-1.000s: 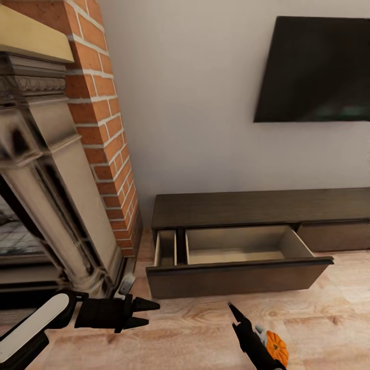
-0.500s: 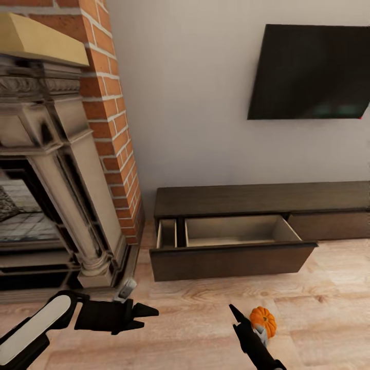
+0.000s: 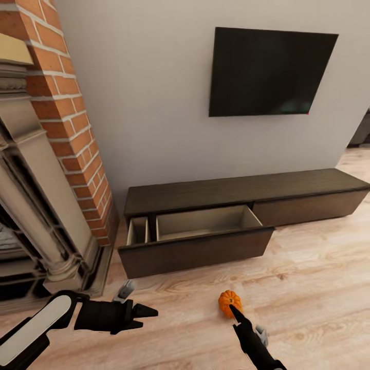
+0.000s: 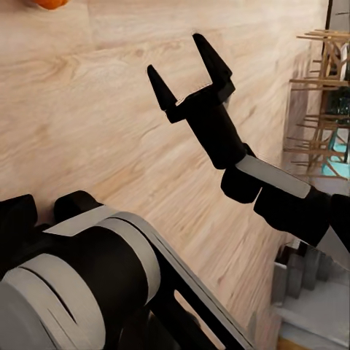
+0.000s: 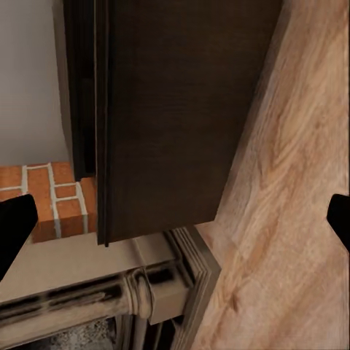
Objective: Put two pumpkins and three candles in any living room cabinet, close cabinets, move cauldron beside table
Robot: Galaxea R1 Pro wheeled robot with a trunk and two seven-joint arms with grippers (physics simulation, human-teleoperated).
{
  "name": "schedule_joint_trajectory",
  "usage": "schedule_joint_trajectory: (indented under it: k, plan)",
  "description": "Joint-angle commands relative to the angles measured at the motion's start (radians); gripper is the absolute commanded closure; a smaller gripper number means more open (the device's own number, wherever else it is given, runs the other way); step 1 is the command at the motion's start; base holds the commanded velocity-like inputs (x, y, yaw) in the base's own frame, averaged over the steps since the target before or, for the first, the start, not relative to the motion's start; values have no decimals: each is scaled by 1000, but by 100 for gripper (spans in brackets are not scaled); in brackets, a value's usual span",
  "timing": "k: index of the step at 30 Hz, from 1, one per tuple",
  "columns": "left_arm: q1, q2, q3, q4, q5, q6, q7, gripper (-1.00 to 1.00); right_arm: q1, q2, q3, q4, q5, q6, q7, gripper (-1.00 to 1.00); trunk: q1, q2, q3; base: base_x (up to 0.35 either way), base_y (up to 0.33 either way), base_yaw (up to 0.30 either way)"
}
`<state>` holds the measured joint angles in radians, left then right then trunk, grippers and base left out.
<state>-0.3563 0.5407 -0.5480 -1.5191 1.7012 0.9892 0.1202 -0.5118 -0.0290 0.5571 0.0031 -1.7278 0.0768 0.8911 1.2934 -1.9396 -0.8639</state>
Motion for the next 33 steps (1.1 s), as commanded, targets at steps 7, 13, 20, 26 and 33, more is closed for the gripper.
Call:
schedule_joint_trajectory:
  k: [7, 13, 20, 26, 33]
  plan:
    - [-1, 1, -1, -1, -30, 0, 9, -100, 0, 0, 6, 0, -10, 8, 2, -100, 0, 0, -1, 164, -227, -191]
    - [-1, 1, -1, -1, -35, 0, 9, -100, 0, 0, 6, 0, -10, 8, 2, -100, 0, 0, -1, 99, -39, -5]
    - [-1, 1, -1, -1, -35, 0, 9, -100, -1, 0, 6, 0, -10, 8, 2, -100, 0, 0, -1, 157, -2, 0]
    - [-1, 1, -1, -1, -35, -1, 10, -100, -1, 0, 6, 0, -9, 7, 1, -100, 0, 0, -1, 220, 27, 0]
    - [-1, 1, -1, -1, -37, -3, 13, -100, 0, 0, 8, -1, -8, 20, -122, -100, 0, 0, -1, 131, -63, 0]
